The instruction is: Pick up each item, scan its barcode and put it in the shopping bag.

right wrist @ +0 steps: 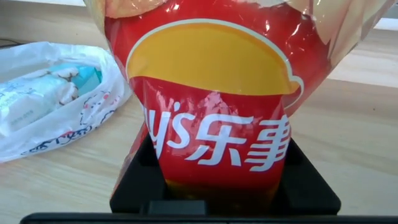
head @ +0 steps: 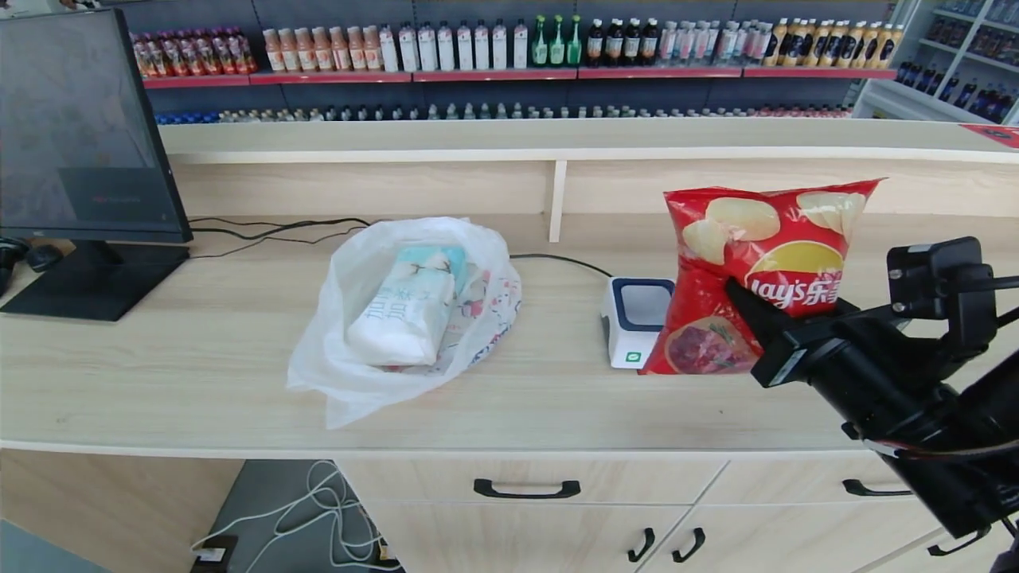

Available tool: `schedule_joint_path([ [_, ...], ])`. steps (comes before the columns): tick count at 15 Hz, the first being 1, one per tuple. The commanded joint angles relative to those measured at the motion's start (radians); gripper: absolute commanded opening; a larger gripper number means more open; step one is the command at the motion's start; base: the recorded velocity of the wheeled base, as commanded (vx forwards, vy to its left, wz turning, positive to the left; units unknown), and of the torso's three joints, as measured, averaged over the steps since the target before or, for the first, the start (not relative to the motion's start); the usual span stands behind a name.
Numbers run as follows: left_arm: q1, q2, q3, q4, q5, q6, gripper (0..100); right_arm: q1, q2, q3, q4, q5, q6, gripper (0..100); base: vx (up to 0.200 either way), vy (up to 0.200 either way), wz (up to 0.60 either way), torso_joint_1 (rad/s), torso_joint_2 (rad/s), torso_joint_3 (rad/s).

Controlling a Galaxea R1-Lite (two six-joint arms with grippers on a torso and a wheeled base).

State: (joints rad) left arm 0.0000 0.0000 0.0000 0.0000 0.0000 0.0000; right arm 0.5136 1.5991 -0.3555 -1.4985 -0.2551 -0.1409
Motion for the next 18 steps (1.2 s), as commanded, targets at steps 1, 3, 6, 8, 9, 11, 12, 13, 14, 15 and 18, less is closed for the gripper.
schedule_joint_path([
  [1, 0.0, 0.0, 0.0, 0.0, 0.0, 0.0, 100, 0.003, 0.042, -0.003, 0.0, -0.012, 0.0, 0, 0.0, 0.2, 0.0, 0.002, 0.0, -0.002],
  [3, 0.0, 0.0, 0.0, 0.0, 0.0, 0.0, 100, 0.003, 0.053, 0.0, 0.0, -0.056, 0.0, 0, 0.0, 0.0, 0.0, 0.0, 0.0, 0.0],
  [6, 0.0, 0.0, 0.0, -0.002, 0.0, 0.0, 100, -0.015, 0.053, 0.007, 0.0, -0.084, 0.001, 0, 0.0, 0.0, 0.0, 0.0, 0.0, 0.0],
  [8, 0.0, 0.0, 0.0, 0.0, 0.0, 0.0, 100, -0.015, 0.065, 0.001, -0.002, -0.165, 0.003, 0, 0.0, 0.0, 0.0, 0.0, 0.0, 0.0],
  [9, 0.0, 0.0, 0.0, -0.002, 0.0, 0.0, 100, -0.015, 0.079, -0.01, -0.002, -0.17, 0.004, 0, 0.0, 0.0, 0.0, 0.0, 0.0, 0.0],
  [11, 0.0, 0.0, 0.0, 0.0, 0.0, 0.002, 100, -0.015, 0.105, -0.031, -0.002, -0.17, 0.004, 0, 0.0, 0.0, 0.0, 0.0, 0.0, 0.0],
  [12, 0.0, 0.0, 0.0, 0.0, 0.0, 0.002, 100, -0.021, 0.117, -0.048, -0.003, -0.17, 0.004, 0, 0.0, 0.0, 0.0, 0.0, 0.0, 0.0],
  [13, 0.0, 0.0, 0.0, 0.0, 0.0, 0.002, 100, -0.035, 0.133, -0.069, -0.003, -0.17, 0.012, 0, 0.0, 0.0, 0.0, 0.0, 0.0, 0.0],
  [14, 0.0, 0.002, 0.0, 0.0, 0.0, 0.002, 100, -0.061, 0.147, -0.086, -0.003, -0.17, 0.027, 0, 0.0, 0.0, 0.0, 0.0, 0.0, 0.0],
  [15, 0.0, 0.0, 0.0, 0.0, 0.0, 0.002, 100, -0.083, 0.16, -0.108, -0.003, -0.17, 0.037, 0, 0.0, 0.0, 0.0, 0.0, 0.0, 0.0],
  [18, 0.0, 0.0, 0.0, 0.0, 0.0, 0.002, 100, -0.08, 0.163, -0.117, -0.002, -0.17, 0.037, 0, 0.0, 0.0, 0.0, 0.0, 0.0, 0.0],
])
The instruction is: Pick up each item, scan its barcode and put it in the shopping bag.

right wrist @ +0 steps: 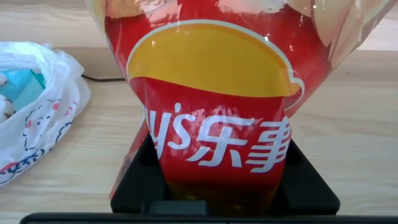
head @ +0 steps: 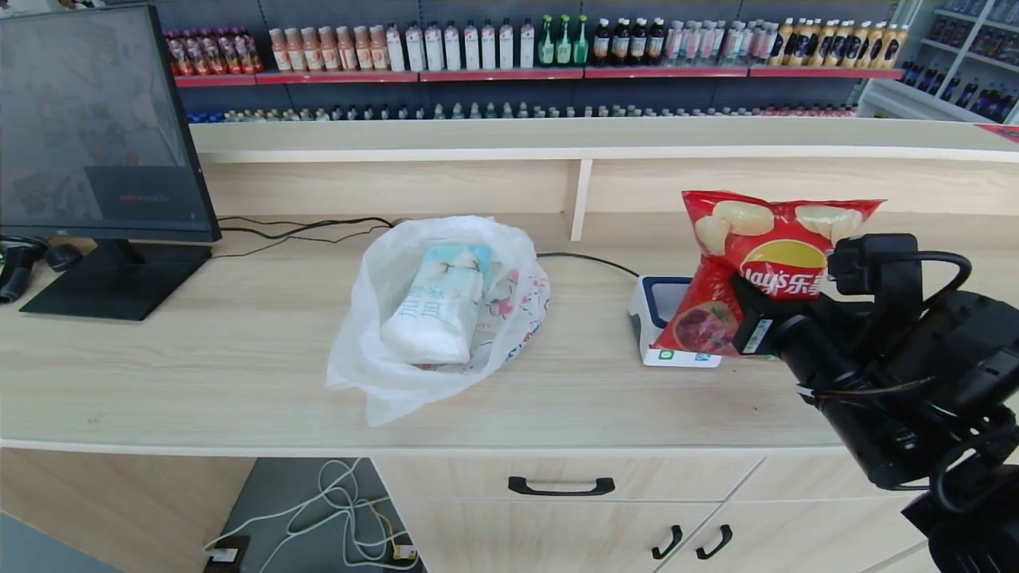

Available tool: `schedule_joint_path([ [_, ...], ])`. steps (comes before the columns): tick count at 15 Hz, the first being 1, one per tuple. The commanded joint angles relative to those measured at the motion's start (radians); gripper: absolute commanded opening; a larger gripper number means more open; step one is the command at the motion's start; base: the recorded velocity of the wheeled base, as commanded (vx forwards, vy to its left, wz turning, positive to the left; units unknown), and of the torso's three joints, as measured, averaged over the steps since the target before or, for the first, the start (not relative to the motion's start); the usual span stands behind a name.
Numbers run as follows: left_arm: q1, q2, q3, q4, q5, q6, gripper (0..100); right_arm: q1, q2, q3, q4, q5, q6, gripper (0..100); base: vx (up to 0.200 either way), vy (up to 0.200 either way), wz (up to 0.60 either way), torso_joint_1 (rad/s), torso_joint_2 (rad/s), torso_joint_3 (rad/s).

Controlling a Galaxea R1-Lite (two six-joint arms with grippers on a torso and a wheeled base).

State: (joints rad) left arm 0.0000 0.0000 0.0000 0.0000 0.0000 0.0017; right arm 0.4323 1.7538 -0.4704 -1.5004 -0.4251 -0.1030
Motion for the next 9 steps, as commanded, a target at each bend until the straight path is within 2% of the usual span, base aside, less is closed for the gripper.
schedule_joint_path([
  [1, 0.0, 0.0, 0.0, 0.0, 0.0, 0.0, 100, 0.008, 0.007, 0.006, 0.0, 0.0, -0.001, 0, 0.0, 0.0, 0.0, 0.0, 0.0, 0.0],
  [9, 0.0, 0.0, 0.0, 0.0, 0.0, -0.002, 100, 0.014, 0.026, 0.029, 0.0, 0.005, 0.017, 0, 0.0, 0.0, 0.0, 0.0, 0.0, 0.0],
])
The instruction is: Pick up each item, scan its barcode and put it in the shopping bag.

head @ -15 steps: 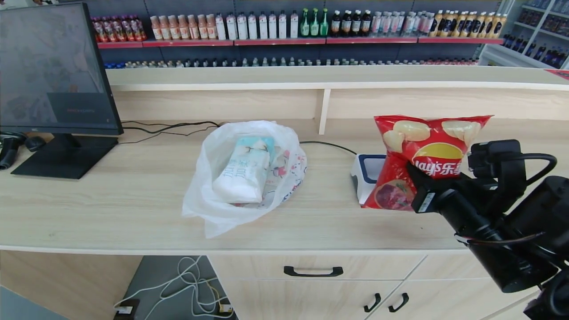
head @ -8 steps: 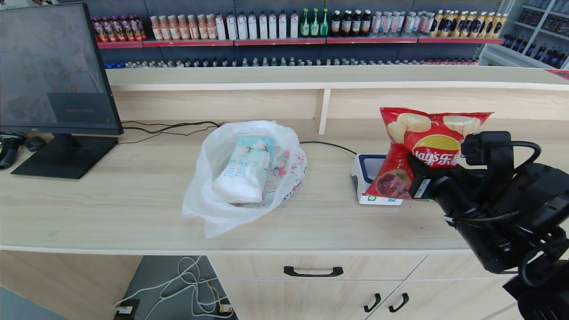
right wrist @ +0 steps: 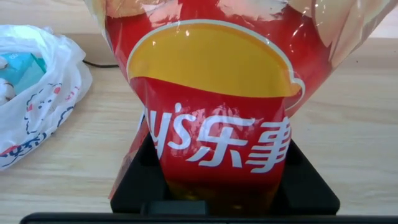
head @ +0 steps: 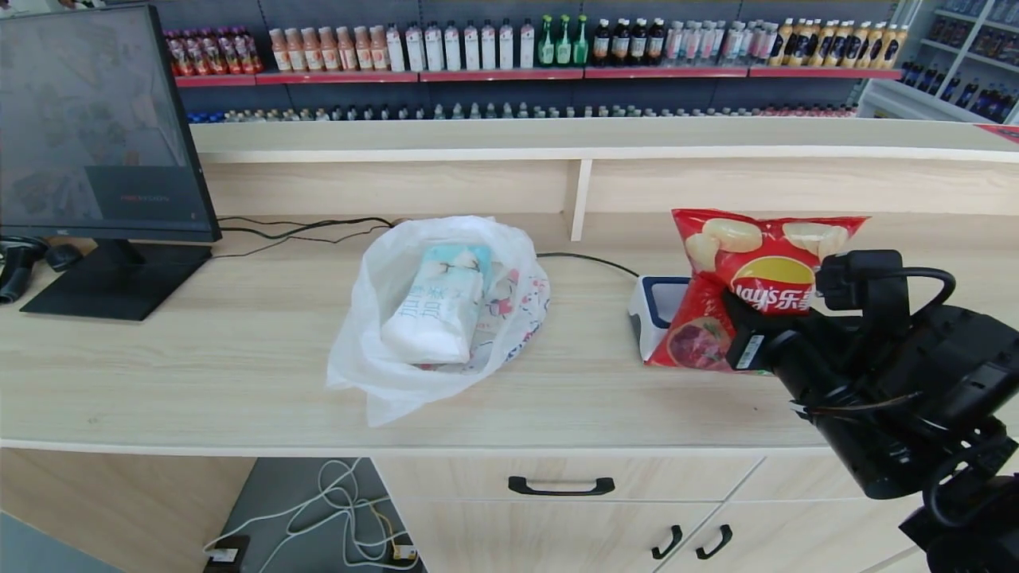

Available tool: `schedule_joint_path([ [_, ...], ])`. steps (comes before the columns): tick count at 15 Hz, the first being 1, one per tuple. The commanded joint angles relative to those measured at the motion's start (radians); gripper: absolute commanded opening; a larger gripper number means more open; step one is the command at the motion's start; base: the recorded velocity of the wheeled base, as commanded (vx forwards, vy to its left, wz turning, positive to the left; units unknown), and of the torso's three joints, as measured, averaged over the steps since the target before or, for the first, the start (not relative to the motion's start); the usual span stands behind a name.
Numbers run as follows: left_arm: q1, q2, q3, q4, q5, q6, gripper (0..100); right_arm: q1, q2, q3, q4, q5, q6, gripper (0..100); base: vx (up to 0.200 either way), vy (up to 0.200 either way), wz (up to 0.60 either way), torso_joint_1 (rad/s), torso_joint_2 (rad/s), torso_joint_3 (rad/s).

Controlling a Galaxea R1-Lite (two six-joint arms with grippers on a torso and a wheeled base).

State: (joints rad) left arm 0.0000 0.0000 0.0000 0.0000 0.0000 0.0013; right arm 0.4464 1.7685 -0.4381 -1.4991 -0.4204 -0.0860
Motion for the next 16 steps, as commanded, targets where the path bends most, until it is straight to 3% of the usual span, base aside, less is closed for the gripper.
schedule_joint_path([
  [1, 0.0, 0.0, 0.0, -0.002, 0.0, 0.0, 100, 0.0, 0.023, -0.021, -0.001, 0.0, 0.0, 0, 0.0, 0.0, 0.0, 0.0, 0.0, 0.0],
  [9, 0.0, 0.0, 0.0, 0.0, 0.0, 0.0, 100, 0.003, 0.012, -0.039, 0.0, 0.0, 0.012, 0, 0.0, 0.0, 0.0, 0.0, 0.0, 0.0],
  [12, 0.0, 0.0, 0.0, -0.002, 0.0, -0.001, 100, 0.097, -0.084, -0.068, 0.022, -0.006, -0.001, 0, 0.0, 0.0, 0.0, 0.0, 0.0, 0.0],
  [16, 0.0, 0.002, -0.002, 0.0, 0.0, 0.0, 100, 0.152, -0.133, -0.09, -0.023, 0.048, -0.035, 0, 0.0, 0.0, 0.0, 0.0, 0.0, 0.0],
])
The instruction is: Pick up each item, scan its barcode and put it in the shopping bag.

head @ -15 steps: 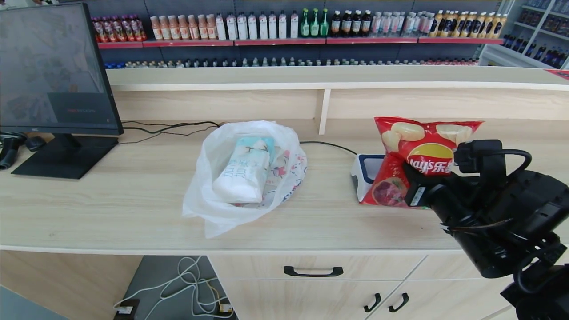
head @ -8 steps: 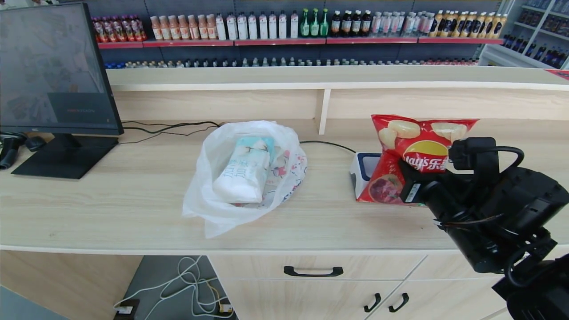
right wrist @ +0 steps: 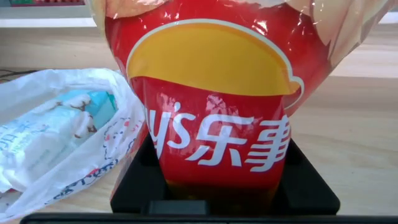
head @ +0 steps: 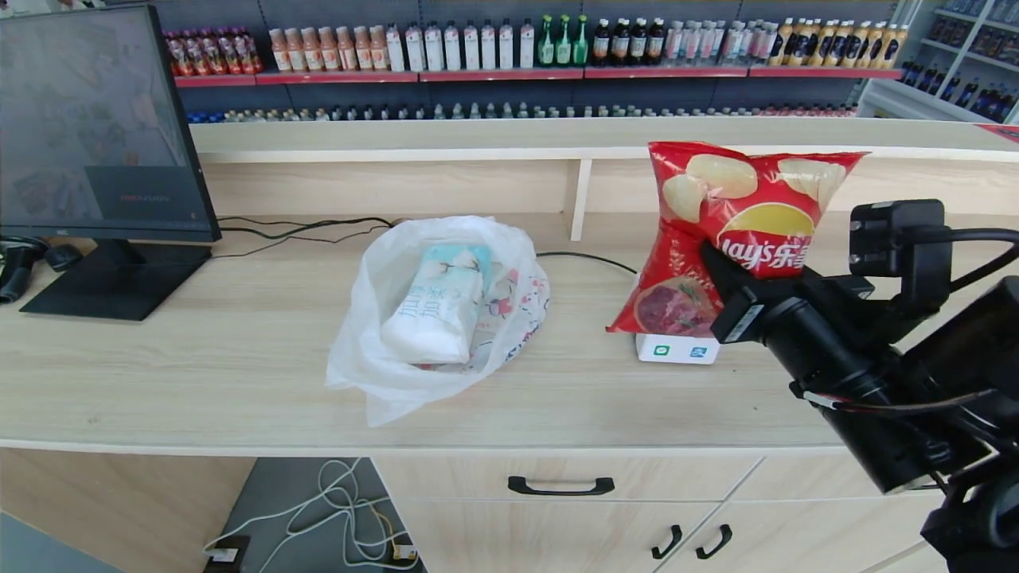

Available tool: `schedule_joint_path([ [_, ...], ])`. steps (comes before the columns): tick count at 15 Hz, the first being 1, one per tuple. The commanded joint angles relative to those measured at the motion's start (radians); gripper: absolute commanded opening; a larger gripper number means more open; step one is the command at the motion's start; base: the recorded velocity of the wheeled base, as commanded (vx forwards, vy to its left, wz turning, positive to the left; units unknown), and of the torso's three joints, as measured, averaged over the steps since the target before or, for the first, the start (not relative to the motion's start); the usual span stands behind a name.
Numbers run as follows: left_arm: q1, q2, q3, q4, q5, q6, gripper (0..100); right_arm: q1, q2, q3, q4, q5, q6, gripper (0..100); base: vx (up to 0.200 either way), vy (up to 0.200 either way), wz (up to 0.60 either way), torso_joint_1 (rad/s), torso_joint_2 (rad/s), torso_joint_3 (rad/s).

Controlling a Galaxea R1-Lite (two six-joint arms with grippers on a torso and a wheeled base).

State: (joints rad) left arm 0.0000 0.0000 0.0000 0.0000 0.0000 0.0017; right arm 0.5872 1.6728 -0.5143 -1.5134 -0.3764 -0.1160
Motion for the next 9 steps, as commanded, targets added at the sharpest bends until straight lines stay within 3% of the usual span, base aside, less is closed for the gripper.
schedule_joint_path([
  [1, 0.0, 0.0, -0.002, 0.0, 0.0, 0.0, 100, 0.013, -0.039, -0.049, -0.013, 0.02, -0.013, 0, 0.0, 0.0, 0.0, 0.0, 0.0, 0.0],
  [3, 0.002, 0.002, 0.0, 0.0, 0.0, 0.0, 100, 0.013, -0.039, -0.101, -0.018, 0.036, -0.017, 0, 0.0, 0.0, 0.0, 0.0, 0.0, 0.0],
  [9, 0.0, 0.002, 0.0, 0.0, 0.002, -0.002, 100, 0.011, -0.027, -0.112, -0.031, 0.034, -0.021, 0, 0.0, 0.2, 0.0, 0.004, 0.0, 0.002],
])
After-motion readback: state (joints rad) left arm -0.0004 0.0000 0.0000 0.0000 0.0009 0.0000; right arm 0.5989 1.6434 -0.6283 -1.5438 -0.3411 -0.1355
